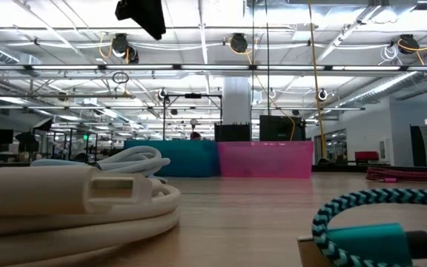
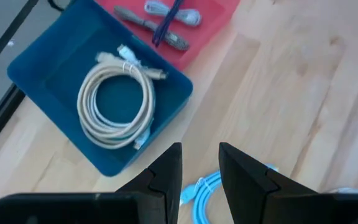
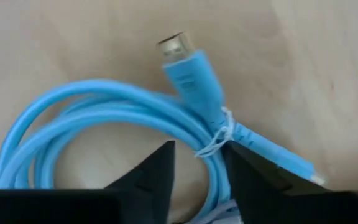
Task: Pick & Place USB Port
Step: Put the large blue charger cable into the blue bin
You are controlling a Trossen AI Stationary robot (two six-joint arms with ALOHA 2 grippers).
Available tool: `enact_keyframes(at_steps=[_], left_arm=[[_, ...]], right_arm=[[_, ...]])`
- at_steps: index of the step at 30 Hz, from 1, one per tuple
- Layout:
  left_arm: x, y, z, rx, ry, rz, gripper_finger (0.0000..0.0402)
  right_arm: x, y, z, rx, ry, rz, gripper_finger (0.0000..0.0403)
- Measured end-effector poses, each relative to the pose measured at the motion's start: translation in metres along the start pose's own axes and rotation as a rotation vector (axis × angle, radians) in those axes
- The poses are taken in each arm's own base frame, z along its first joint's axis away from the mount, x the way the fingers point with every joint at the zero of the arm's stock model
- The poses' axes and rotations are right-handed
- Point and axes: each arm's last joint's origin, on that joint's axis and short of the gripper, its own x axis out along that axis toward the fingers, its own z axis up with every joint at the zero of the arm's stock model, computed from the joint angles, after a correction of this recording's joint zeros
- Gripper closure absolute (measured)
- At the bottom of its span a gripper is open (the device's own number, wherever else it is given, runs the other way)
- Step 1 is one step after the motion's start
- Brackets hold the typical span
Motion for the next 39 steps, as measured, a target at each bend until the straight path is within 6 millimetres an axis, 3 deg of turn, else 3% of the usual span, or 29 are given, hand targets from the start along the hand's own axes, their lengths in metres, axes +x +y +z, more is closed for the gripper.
enact_keyframes(at_steps=[6, 10, 21, 33, 39], left_arm=[[-0.018, 0.008, 0.001, -0.035, -0.071, -0.023, 0.0291], [-0.028, 0.011, 0.001, -0.056, -0.120, -0.036, 0.0291], [-0.038, 0.017, -0.001, -0.074, -0.149, -0.027, 0.0291], [-0.037, 0.017, -0.002, -0.072, -0.140, -0.024, 0.0291], [-0.037, 0.017, -0.002, -0.074, -0.136, -0.023, 0.0291]], right_arm=[[-0.001, -0.004, 0.010, 0.107, 0.005, -0.033, 0.0386], [-0.002, -0.005, 0.020, 0.221, -0.037, -0.027, 0.0393], [-0.012, -0.007, 0.058, 0.603, -0.521, 0.150, 0.0401], [-0.021, 0.002, 0.105, 0.661, -0.751, 0.323, 0.0401], [-0.038, 0.004, 0.125, 0.632, -0.845, 0.407, 0.0402]])
